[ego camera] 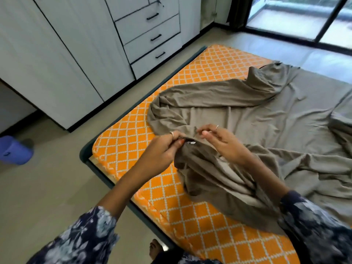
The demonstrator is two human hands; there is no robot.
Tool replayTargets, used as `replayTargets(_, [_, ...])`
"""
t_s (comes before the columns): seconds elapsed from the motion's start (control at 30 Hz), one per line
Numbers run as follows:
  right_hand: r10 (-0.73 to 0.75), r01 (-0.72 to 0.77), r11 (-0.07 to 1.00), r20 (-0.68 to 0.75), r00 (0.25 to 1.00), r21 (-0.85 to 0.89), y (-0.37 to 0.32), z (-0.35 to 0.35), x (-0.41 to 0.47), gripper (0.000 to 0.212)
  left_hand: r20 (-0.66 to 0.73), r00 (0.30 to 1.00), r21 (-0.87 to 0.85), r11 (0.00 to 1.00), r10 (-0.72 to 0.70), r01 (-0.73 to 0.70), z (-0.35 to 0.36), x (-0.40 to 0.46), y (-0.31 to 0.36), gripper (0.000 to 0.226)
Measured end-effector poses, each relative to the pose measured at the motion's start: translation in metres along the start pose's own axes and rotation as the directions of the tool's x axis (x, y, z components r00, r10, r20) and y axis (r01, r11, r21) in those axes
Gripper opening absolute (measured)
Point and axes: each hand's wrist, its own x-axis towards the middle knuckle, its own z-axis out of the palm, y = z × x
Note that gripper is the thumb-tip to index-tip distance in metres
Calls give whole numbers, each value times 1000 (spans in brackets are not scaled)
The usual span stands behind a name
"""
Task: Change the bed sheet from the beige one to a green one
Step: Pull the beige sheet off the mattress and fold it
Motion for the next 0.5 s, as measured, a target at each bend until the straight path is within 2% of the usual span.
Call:
replayTargets(0.13, [-129, 130, 988, -8, 992, 88, -60, -34, -18, 25, 44, 990, 63, 989, 133, -136, 6, 44, 29, 32])
replayTargets(0.2, [-151, 152, 988, -30, 988, 1, -70, -50, -22, 30, 59, 984, 81, 982, 167, -171, 7, 60, 44, 34])
replayTargets(0.33, [-164, 147, 977, -100, 981, -153, -80, -79, -25, 29, 93, 962, 41, 964, 258, -263, 7, 81, 71, 17])
replayTargets(0.43, [-204, 133, 953, -253, 946, -272, -84, -89, -31, 46, 80, 938, 46, 939, 336, -340, 5, 94, 88, 14])
replayTargets(0.5, [-280, 98, 909, -418, 864, -406, -85, -91, -36, 48, 86, 918, 38, 920, 387, -391, 5, 105, 100, 16])
